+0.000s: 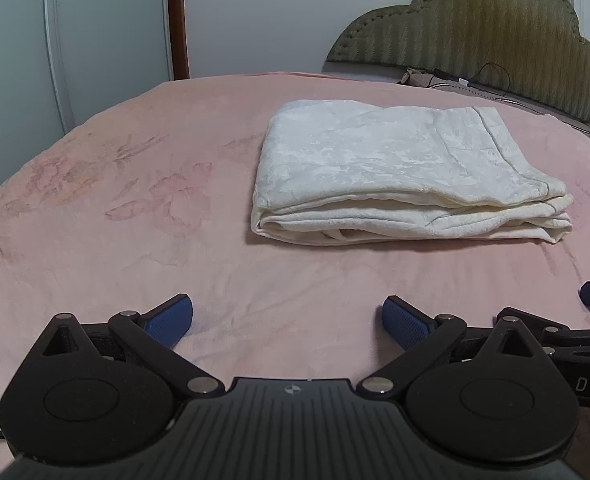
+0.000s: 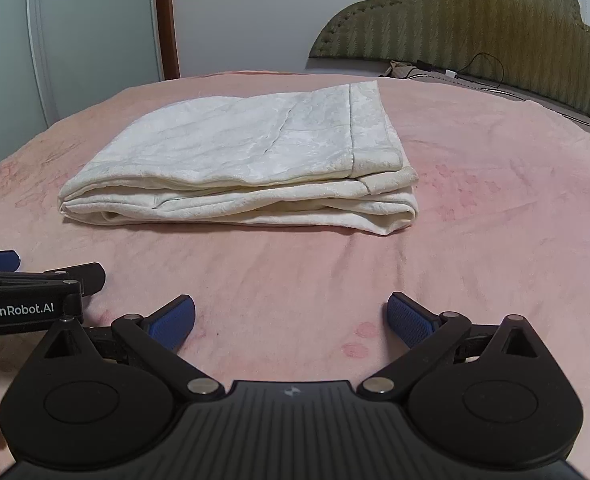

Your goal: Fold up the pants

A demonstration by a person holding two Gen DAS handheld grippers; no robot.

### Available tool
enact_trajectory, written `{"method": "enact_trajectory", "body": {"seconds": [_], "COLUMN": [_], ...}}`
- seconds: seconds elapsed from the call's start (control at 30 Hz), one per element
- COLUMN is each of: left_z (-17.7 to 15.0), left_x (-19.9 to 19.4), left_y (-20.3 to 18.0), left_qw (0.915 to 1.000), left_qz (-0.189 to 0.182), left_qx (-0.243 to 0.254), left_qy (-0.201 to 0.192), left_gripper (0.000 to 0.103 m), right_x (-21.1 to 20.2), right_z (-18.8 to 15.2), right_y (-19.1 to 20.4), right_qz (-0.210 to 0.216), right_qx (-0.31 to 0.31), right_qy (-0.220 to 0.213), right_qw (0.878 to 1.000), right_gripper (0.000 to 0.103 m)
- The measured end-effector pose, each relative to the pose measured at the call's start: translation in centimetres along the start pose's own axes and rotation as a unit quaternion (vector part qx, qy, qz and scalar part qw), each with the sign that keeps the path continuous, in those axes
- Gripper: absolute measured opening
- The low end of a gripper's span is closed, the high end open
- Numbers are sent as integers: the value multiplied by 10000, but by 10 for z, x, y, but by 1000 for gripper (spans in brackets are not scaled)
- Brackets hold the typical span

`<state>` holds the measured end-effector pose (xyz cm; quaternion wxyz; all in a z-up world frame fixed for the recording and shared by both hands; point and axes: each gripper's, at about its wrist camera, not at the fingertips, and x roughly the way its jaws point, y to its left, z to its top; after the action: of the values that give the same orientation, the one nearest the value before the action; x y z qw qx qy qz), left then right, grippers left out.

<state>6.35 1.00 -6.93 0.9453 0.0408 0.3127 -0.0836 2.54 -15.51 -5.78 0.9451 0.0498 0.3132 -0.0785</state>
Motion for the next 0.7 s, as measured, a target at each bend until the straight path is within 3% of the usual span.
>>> {"method": "enact_trajectory", "body": {"seconds": [0.7], "left_z": [1], "left_x": [2], "left_y": [0], "left_qw": [10000], "left_qz": [29], "left_qx": [21], "left_qy": [39], "left_gripper": [103], "right_x": [0], "right_z": [1], "right_y": [0], "right_qz": [-12], "right_qx": [-26], "right_qy": [8], "right_qw": [10000], "right_gripper": [103]}}
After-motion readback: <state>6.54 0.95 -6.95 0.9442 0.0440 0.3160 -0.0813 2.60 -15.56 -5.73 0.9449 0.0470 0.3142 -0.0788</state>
